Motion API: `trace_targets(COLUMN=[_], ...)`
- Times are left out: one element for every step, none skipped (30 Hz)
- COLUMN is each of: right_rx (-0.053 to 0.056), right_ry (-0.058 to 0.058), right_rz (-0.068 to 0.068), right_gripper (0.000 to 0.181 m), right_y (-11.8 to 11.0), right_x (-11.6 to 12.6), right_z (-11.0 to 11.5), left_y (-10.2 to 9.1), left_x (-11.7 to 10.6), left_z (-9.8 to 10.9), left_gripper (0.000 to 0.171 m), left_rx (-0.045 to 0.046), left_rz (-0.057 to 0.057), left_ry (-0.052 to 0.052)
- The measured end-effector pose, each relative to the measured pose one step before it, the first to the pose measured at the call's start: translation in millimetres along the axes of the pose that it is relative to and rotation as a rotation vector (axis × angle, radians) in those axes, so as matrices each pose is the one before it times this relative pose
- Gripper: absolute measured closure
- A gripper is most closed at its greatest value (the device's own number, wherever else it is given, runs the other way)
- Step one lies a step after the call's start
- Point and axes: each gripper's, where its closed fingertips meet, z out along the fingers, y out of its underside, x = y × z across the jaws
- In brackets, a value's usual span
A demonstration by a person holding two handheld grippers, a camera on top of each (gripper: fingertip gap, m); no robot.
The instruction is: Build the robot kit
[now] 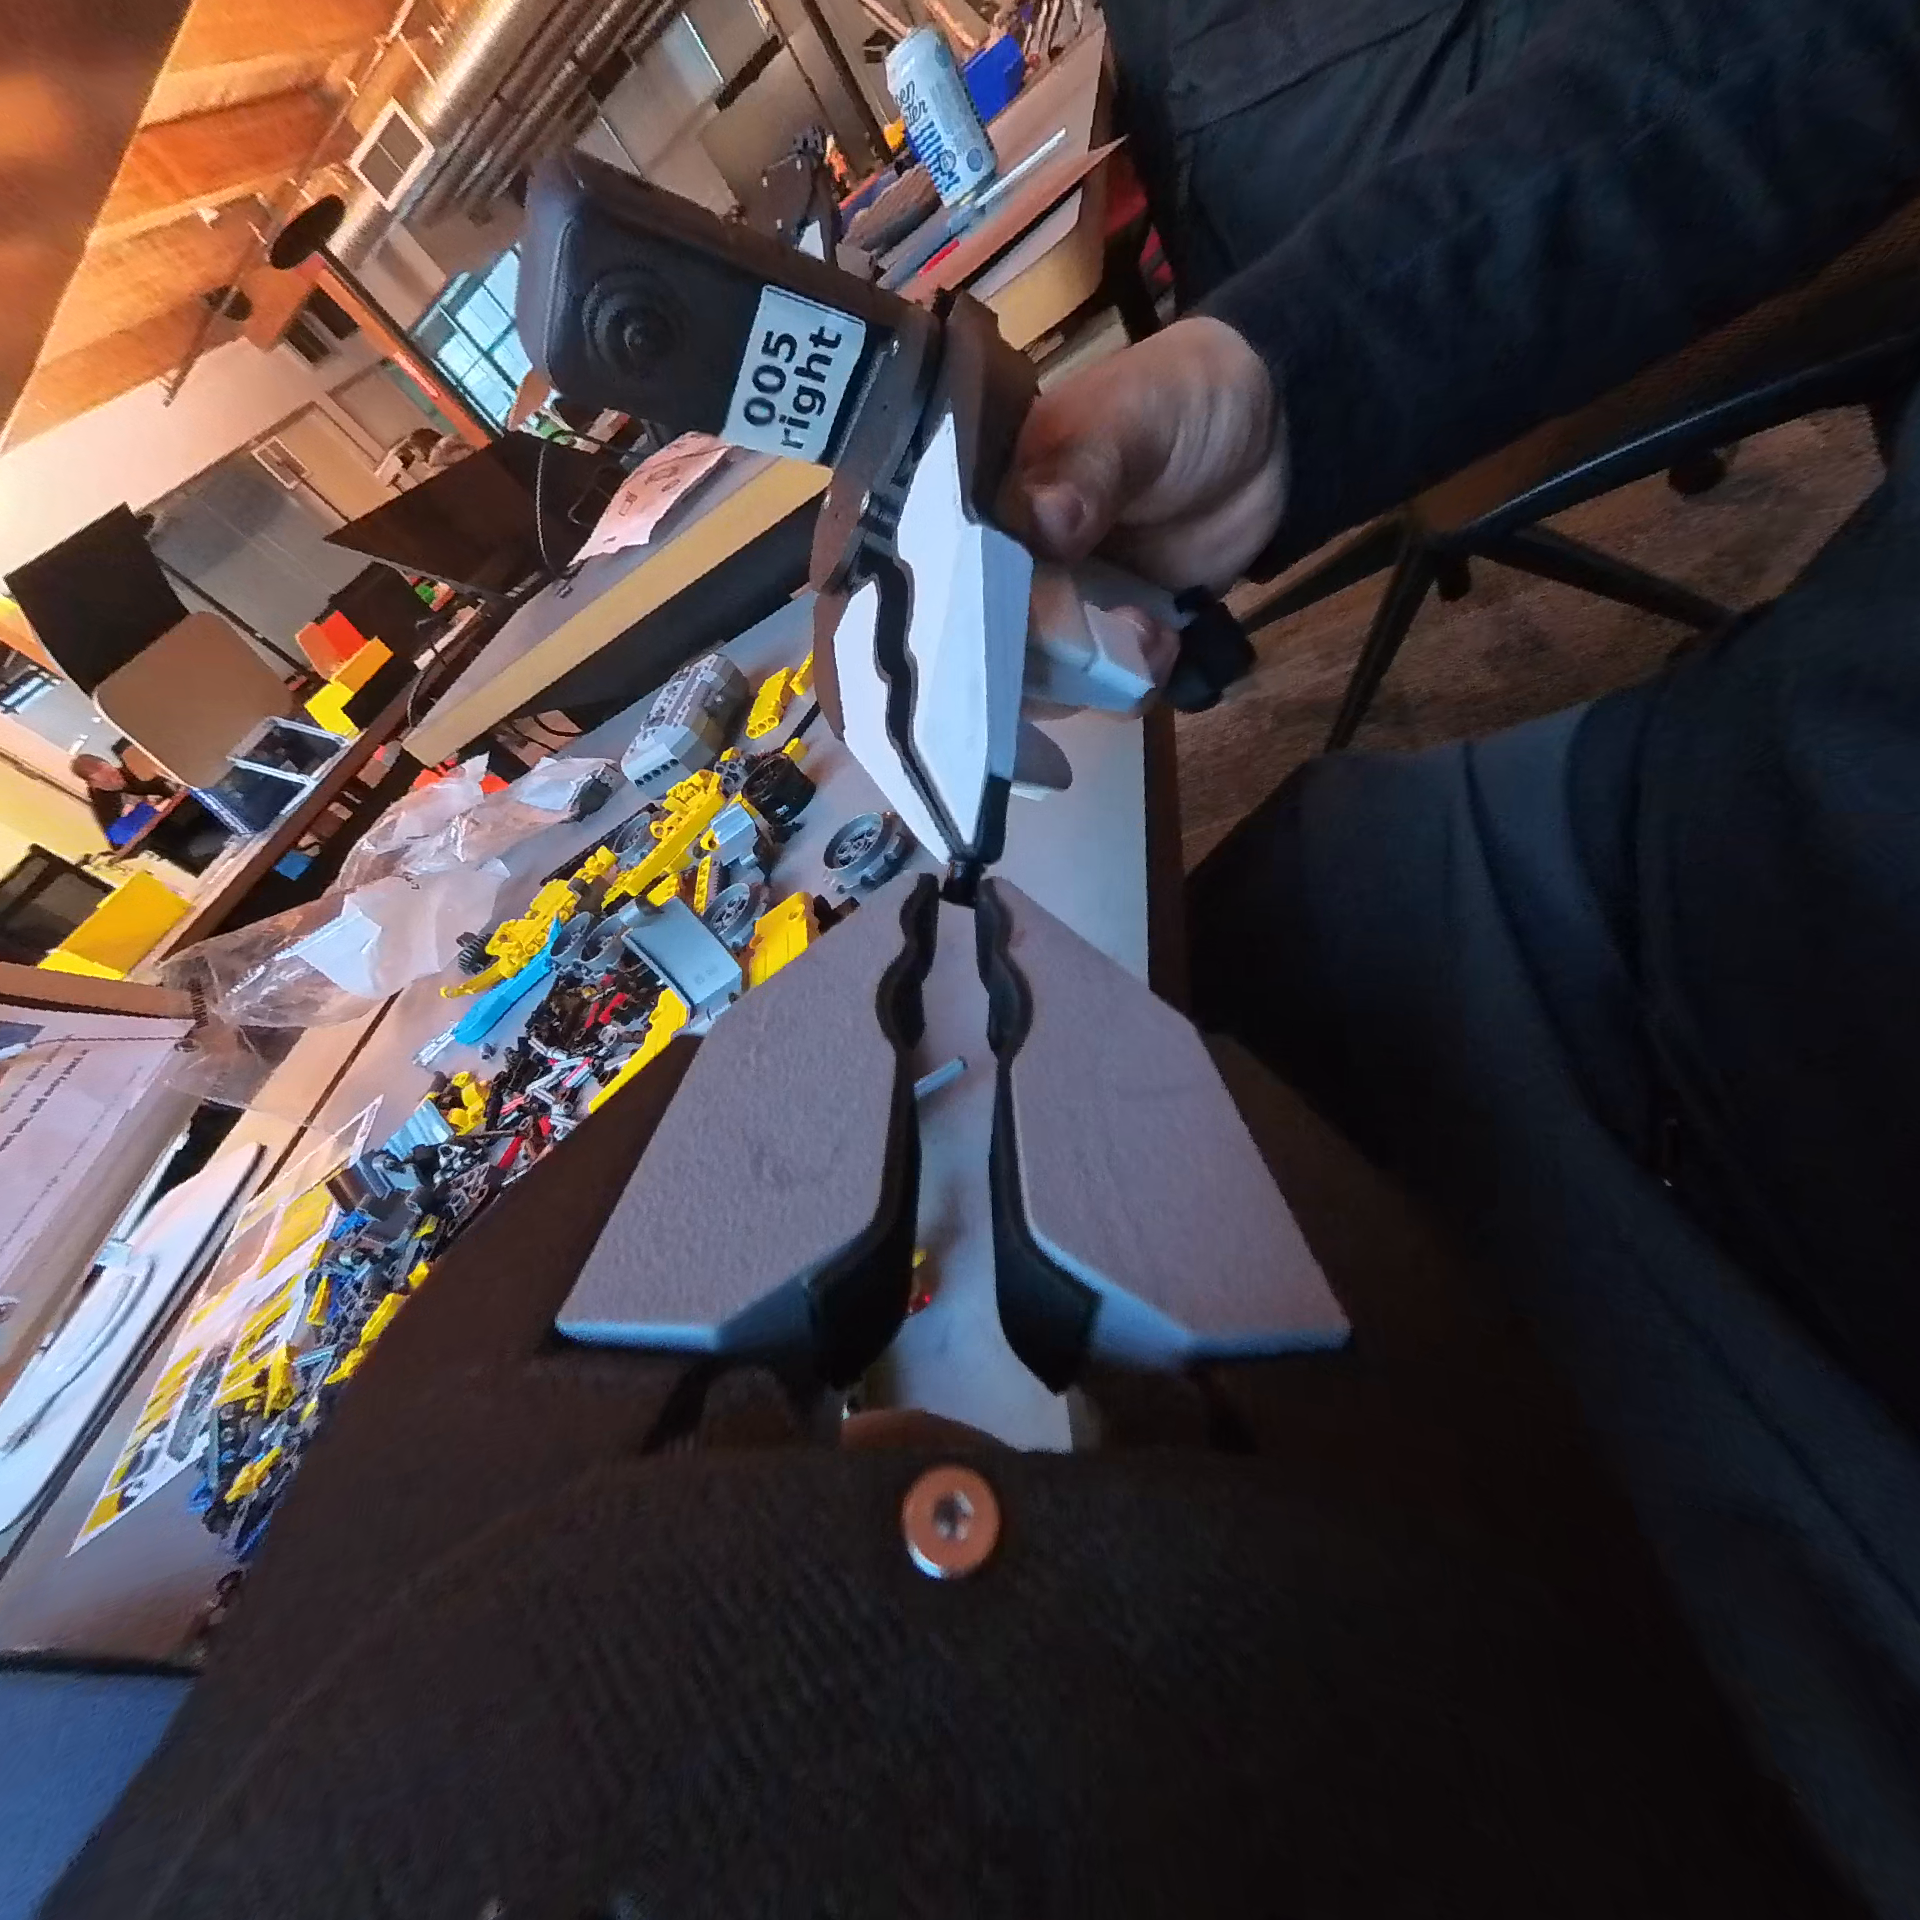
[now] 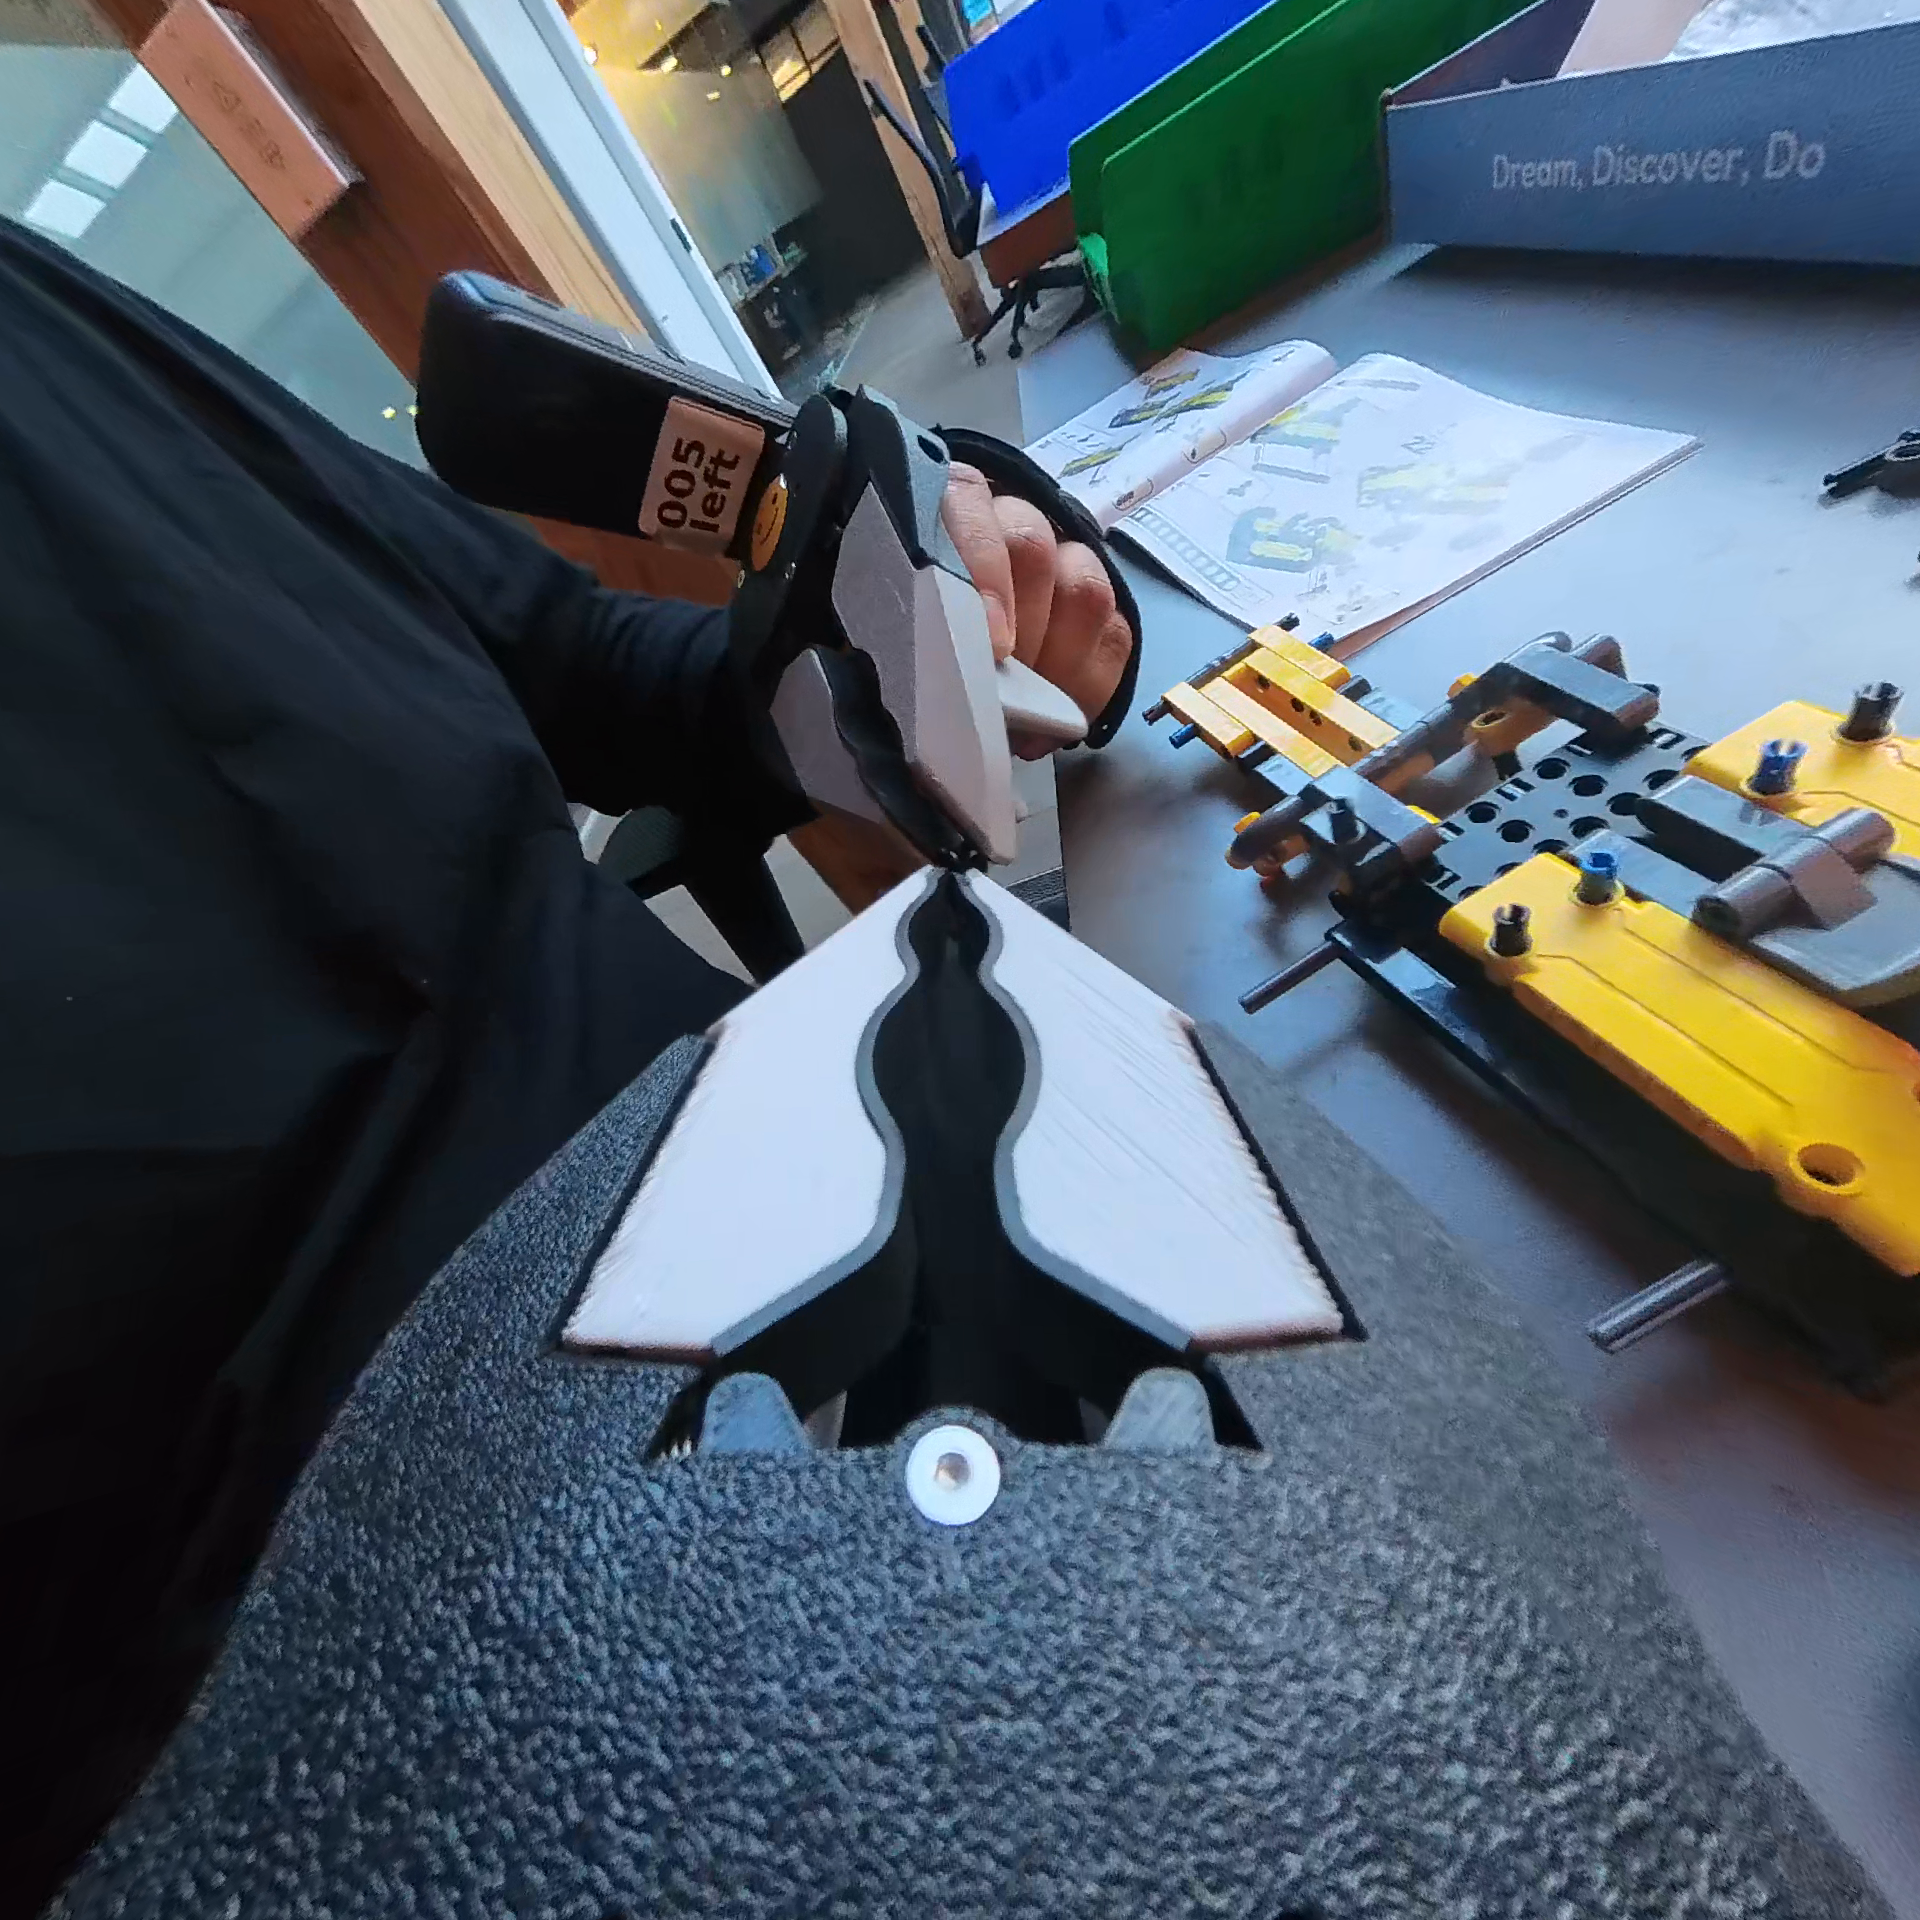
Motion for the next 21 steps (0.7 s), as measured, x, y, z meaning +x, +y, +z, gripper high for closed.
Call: trace_targets(right_rx=[0.0012, 0.0016, 0.0006, -0.0005, -0.0005, 0.0038, 0.0127, 0.0141, 0.0063, 0.0013, 0.0060, 0.0099, 0.0076, 0.0020, -0.0037, -0.0031, 0.0006, 0.0016, 0.0009, 0.0011, 0.0016], right_ry=[0.0139, 0.0163, 0.0140, 0.0091, 0.0075, 0.0038, -0.0047, -0.0020, 0.0072, 0.0131, 0.0115, 0.0029, -0.0030, 0.0011, 0.0022, 0.0017, 0.0016, 0.0013, 0.0005, 0.0040, 0.0028], right_rz=[-0.0122, -0.0143, -0.0117, -0.0096, -0.0124, -0.0162, -0.0187, -0.0173, -0.0141, -0.0120, -0.0098, -0.0061, -0.0043, -0.0022, -0.0015, -0.0033, -0.0047, -0.0027, 0.0001, 0.0017, 0.0027], right_gripper=[0.180, 0.181, 0.181, 0.181, 0.181, 0.181, 0.181, 0.181, 0.181, 0.180, 0.174, 0.168, 0.168, 0.169, 0.169, 0.171, 0.172, 0.174, 0.176, 0.177, 0.179], right_y=[0.20, 0.14, 0.17, 0.16, 0.03, -0.47, -1.87, -2.14, -1.00, -0.36, -1.13, -1.66, -1.51, -0.61, 0.17, 0.14, -0.21, -0.39, -0.24, -0.31, -0.17], right_x=[1.33, 1.59, 1.42, 0.36, -0.03, -0.95, -2.48, -2.19, -0.13, 1.26, 0.96, -0.16, -1.21, -0.34, 0.05, -0.22, -0.19, -0.13, -0.01, 0.71, 0.76], right_z=[-0.25, -0.35, -0.20, -0.19, -0.43, -0.81, -1.11, -1.13, -0.99, -0.83, -0.73, -0.55, -0.31, 0.19, 0.50, 0.78, 0.76, 0.65, 0.83, 0.47, 0.01], left_y=[0.95, 1.30, 1.30, 0.64, 0.21, -0.19, -0.51, -0.63, -0.70, -0.82, -0.99, -0.87, -1.15, -1.15, -1.33, -1.16, -0.74, -0.69, -0.64, -0.05, 0.03], left_x=[-0.34, -0.43, -0.94, -0.34, -0.79, -0.89, -1.25, -0.93, -0.47, -0.07, 0.41, 0.42, 0.49, 0.03, -0.21, -0.61, -0.37, -0.34, -0.75, -0.30, -0.17], left_z=[0.31, 0.41, 0.39, 0.29, 0.14, -0.21, -0.62, -0.73, -0.57, -0.36, -0.08, 0.09, 0.16, 0.16, 0.02, 0.12, 0.21, 0.02, 0.01, 0.00, 0.00], left_gripper=[0.168, 0.168, 0.168, 0.168, 0.168, 0.168, 0.168, 0.168, 0.168, 0.168, 0.168, 0.168, 0.168, 0.168, 0.168, 0.168, 0.168, 0.168, 0.168, 0.168, 0.168], left_rx=[-0.00708, -0.00830, -0.00709, -0.00303, -0.00058, -0.00008, 0.00042, 0.00234, 0.00259, 0.00410, 0.00380, 0.00245, 0.00252, 0.00246, 0.00291, 0.00200, 0.00042, 0.00069, -0.00011, -0.00295, -0.00304], left_rz=[0.0083, 0.0057, 0.0033, 0.0059, 0.0052, 0.0027, 0.0026, 0.0024, -0.0003, -0.0008, -0.0001, 0.0027, 0.0044, 0.0032, 0.0017, 0.0022, 0.0034, 0.0043, 0.0055, 0.0064, 0.0062], left_ry=[-0.0056, -0.0050, -0.0070, -0.0048, -0.0076, -0.0063, -0.0077, -0.0045, -0.0014, 0.0000, 0.0012, 0.0002, -0.0009, -0.0036, -0.0039, -0.0057, -0.0034, -0.0047, -0.0075, -0.0051, -0.0048])
